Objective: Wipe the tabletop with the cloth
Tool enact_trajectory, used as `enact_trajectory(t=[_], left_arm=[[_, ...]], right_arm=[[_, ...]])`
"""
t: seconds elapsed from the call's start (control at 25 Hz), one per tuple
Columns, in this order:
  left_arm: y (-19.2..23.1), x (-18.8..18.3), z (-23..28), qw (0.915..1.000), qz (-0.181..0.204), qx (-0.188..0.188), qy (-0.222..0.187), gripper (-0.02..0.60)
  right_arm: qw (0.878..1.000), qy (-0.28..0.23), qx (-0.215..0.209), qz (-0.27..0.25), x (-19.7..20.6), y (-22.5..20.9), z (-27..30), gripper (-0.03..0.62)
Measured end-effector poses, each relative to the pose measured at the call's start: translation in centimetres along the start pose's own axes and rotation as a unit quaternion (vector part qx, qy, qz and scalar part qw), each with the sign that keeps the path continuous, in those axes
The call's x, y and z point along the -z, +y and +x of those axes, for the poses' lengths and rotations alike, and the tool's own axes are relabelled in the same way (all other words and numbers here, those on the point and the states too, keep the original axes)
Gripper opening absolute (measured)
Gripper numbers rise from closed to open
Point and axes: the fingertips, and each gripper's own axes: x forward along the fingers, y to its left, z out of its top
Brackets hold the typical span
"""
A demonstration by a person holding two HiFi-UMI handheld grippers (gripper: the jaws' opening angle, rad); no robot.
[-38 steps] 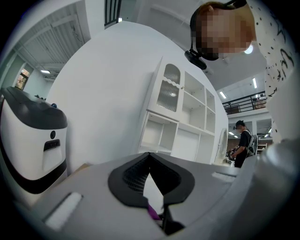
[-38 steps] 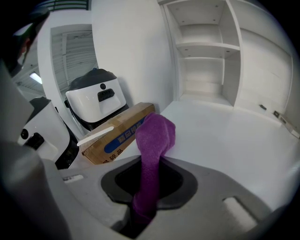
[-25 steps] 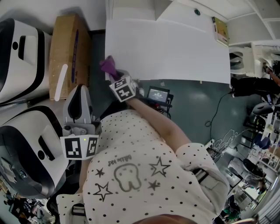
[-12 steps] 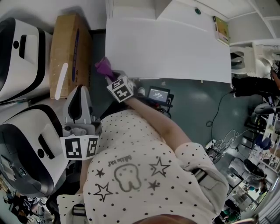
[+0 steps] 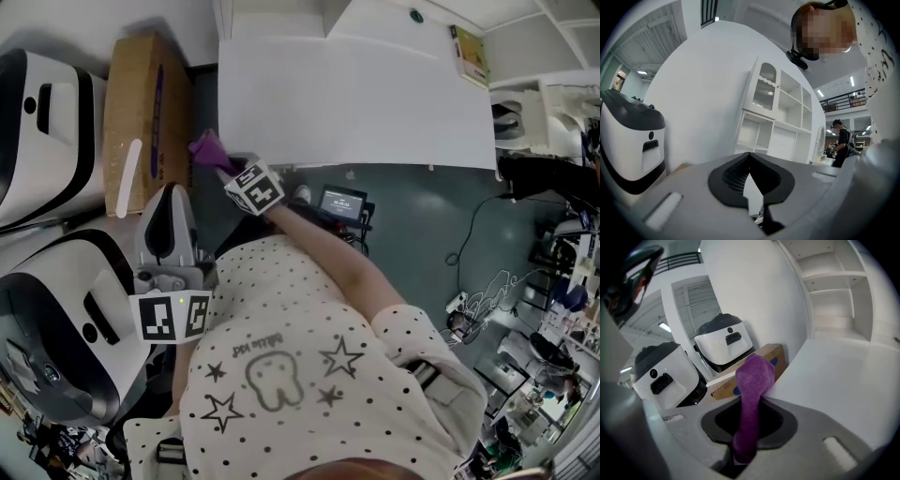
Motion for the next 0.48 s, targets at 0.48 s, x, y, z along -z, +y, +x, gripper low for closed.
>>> enact_trajectory(t=[0.48], left_arm=[[-4.7,0.8,3.8,0.9961,0.005,0.088,0.007,-0.005]], right_arm=[[0.993,-0.09,0.081,0.001,-1.9,-7.2,-9.3,0.063]])
